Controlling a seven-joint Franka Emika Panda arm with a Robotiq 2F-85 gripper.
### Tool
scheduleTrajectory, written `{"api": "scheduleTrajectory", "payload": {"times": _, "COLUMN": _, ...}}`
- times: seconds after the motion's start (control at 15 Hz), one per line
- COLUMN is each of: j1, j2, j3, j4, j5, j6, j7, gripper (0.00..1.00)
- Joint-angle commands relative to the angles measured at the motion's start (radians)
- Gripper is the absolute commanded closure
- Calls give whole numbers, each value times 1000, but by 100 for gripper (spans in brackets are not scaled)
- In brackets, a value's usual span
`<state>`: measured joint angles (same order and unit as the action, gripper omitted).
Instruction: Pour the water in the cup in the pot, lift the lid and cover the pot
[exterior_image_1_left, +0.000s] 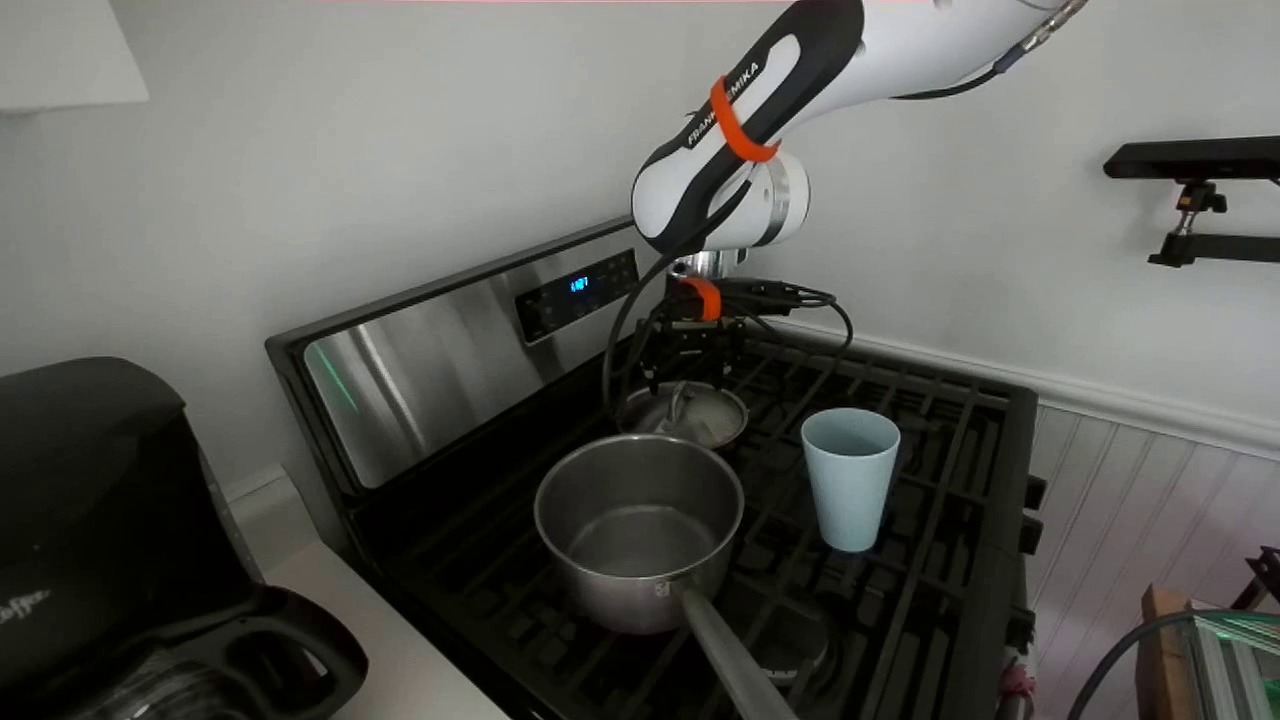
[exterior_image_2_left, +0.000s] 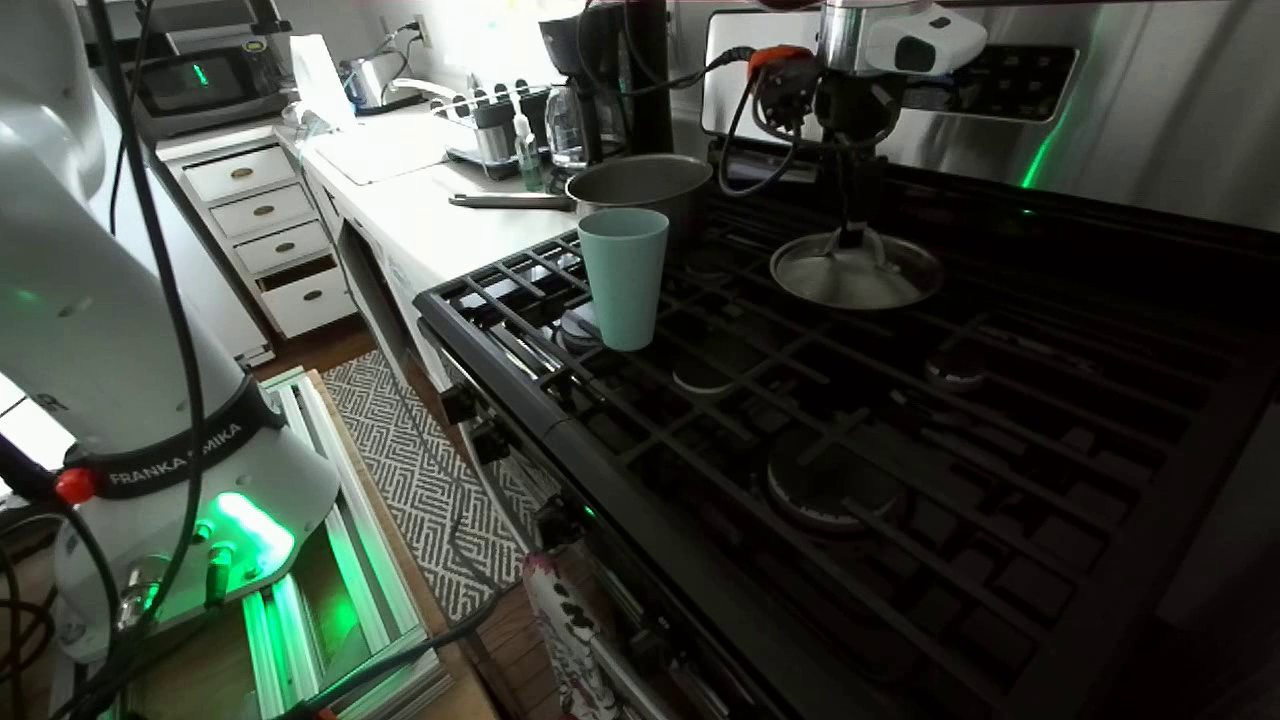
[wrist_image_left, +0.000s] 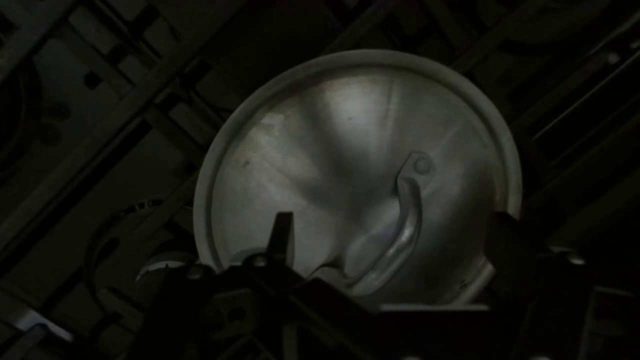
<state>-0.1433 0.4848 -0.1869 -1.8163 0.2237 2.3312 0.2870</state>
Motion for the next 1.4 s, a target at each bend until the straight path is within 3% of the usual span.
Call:
{"api": "scheduleTrajectory", "payload": {"times": 0.0, "j1": -21, "j2": 42, "j3": 22, "j4": 46, "j5": 33, "j6": 15, "j7": 19, "gripper": 12}}
{"api": "scheduleTrajectory", "payload": {"times": 0.13, "j1": -21, "j2": 52, "j3": 21, "j4": 55, "j5": 33, "j6": 15, "j7": 24, "gripper": 36}}
{"api": "scheduleTrajectory", "payload": {"times": 0.27, "j1": -21, "j2": 60, "j3": 20, "j4": 61, "j5": 32, "j6": 14, "j7": 27, "gripper": 51}}
{"api": "scheduleTrajectory", "payload": {"times": 0.47, "j1": -21, "j2": 65, "j3": 19, "j4": 66, "j5": 28, "j6": 17, "j7": 33, "gripper": 66}}
{"api": "scheduleTrajectory", "payload": {"times": 0.53, "j1": -22, "j2": 66, "j3": 18, "j4": 66, "j5": 28, "j6": 18, "j7": 34, "gripper": 65}}
{"api": "scheduleTrajectory", "payload": {"times": 0.6, "j1": -21, "j2": 68, "j3": 18, "j4": 69, "j5": 27, "j6": 19, "j7": 36, "gripper": 39}}
{"api": "scheduleTrajectory", "payload": {"times": 0.73, "j1": -23, "j2": 71, "j3": 17, "j4": 74, "j5": 29, "j6": 22, "j7": 44, "gripper": 38}}
{"api": "scheduleTrajectory", "payload": {"times": 1.13, "j1": -32, "j2": 83, "j3": 19, "j4": 80, "j5": 38, "j6": 41, "j7": 57, "gripper": 1}}
{"api": "scheduleTrajectory", "payload": {"times": 1.33, "j1": -34, "j2": 88, "j3": 19, "j4": 83, "j5": 37, "j6": 50, "j7": 55, "gripper": 5}}
